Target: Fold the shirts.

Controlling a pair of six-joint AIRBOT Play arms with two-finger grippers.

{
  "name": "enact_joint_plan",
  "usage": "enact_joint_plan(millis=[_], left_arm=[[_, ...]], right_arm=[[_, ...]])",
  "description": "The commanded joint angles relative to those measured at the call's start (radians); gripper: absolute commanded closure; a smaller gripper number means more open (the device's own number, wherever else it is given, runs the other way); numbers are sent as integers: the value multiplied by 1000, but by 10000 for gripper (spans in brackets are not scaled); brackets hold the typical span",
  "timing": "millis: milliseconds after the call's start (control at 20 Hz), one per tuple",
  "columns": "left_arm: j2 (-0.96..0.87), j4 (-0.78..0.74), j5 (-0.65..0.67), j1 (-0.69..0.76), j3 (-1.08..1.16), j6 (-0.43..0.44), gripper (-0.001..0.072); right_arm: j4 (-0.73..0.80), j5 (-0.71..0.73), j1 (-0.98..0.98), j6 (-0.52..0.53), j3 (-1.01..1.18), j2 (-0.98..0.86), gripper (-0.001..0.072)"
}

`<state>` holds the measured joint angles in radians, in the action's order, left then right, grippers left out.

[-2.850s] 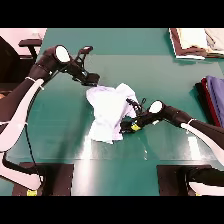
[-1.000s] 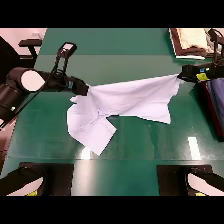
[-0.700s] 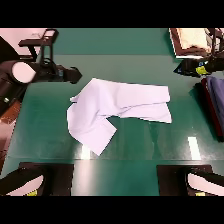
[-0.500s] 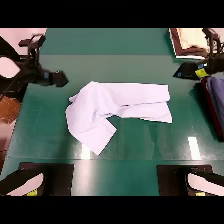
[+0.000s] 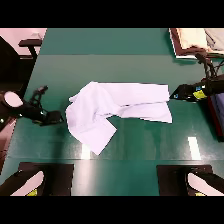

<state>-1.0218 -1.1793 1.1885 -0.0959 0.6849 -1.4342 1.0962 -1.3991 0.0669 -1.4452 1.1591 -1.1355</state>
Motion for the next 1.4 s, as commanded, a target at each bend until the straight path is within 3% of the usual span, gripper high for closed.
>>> enact_joint_plan(millis=[0,450,500,550,600,750,900,1000,1200,1350], left_arm=[[6,116,-70,-8,-138,55,208],[4,209,-269,148,-167,27,210],[4,206,-263,148,-161,13,268],[4,198,-249,148,-147,13,551],[5,192,-232,148,-127,13,669],[9,188,-162,148,-34,22,681],[9,189,-116,148,46,29,681],[9,193,-122,148,68,29,681],[8,199,-142,148,68,28,681],[8,201,-143,148,68,27,681]], right_arm=[[-58,3,-30,8,-37,11,303],[-48,26,-31,12,-37,11,303],[-46,19,-32,23,-37,11,303],[-47,8,-42,26,-38,11,303],[-47,-5,-58,26,-38,11,303],[-45,-72,-156,26,-52,14,303],[-46,-46,-311,48,-193,45,295],[-57,-6,-428,75,-309,38,140],[-84,49,-539,139,-453,-69,189],[-223,117,-518,200,-495,-151,213]])
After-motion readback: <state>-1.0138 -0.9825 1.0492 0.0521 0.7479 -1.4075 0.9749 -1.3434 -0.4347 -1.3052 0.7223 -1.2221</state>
